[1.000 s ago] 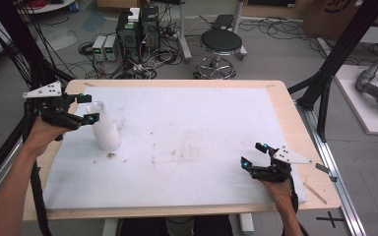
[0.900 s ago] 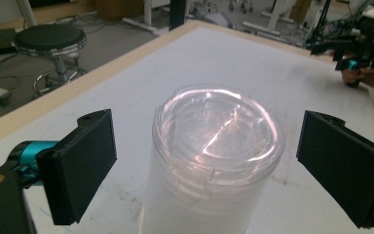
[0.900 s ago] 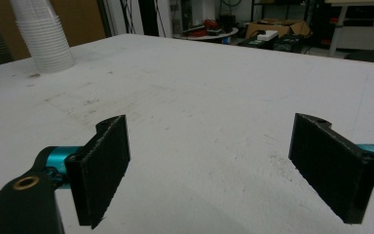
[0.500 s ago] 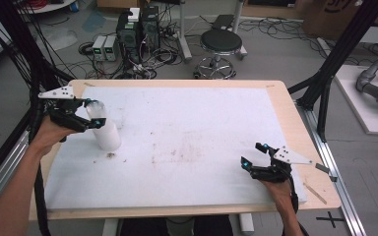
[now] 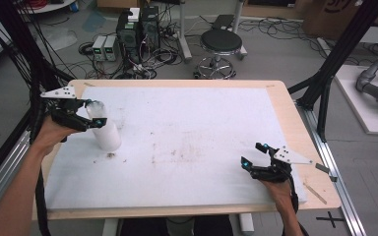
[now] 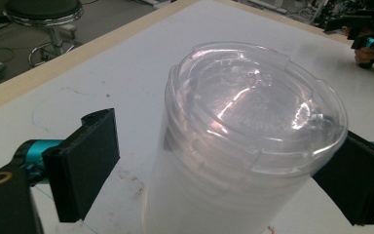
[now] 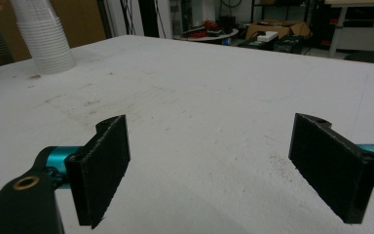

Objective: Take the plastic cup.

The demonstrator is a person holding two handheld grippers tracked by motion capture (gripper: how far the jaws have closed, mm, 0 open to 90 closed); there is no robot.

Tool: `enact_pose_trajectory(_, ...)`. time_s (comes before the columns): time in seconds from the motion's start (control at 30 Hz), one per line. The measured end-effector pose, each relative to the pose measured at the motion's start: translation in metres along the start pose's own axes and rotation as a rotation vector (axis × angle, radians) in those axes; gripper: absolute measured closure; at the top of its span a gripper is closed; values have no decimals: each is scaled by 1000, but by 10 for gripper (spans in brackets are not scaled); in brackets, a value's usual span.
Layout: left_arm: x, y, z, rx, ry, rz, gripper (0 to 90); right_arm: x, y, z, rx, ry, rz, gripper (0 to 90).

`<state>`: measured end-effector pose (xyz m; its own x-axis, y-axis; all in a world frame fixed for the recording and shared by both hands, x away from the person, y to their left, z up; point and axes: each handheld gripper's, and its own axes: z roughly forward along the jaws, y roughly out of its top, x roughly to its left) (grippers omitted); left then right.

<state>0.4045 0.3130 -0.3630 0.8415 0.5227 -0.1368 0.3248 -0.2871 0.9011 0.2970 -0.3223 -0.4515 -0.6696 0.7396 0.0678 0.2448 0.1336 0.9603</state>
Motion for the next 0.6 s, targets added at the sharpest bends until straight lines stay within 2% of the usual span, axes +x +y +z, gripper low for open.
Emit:
enact_pose_trajectory(0.1, 1, -1, 1, 19, -1, -6, 102, 0, 0, 0, -2, -1, -4, 149)
enact_pose_trajectory(0.3, 1, -2, -1, 18, 4, -6, 102, 0, 0, 0, 2, 1, 1, 149)
enact_pose_trajectory(0.5, 2, -3, -1, 22, -6, -2, 139, 0, 0, 0, 1, -1, 0, 149)
enact_pose_trajectory(0.6, 2, -6, -2, -3, -3, 0, 158, 0, 0, 0, 1, 0, 1, 149)
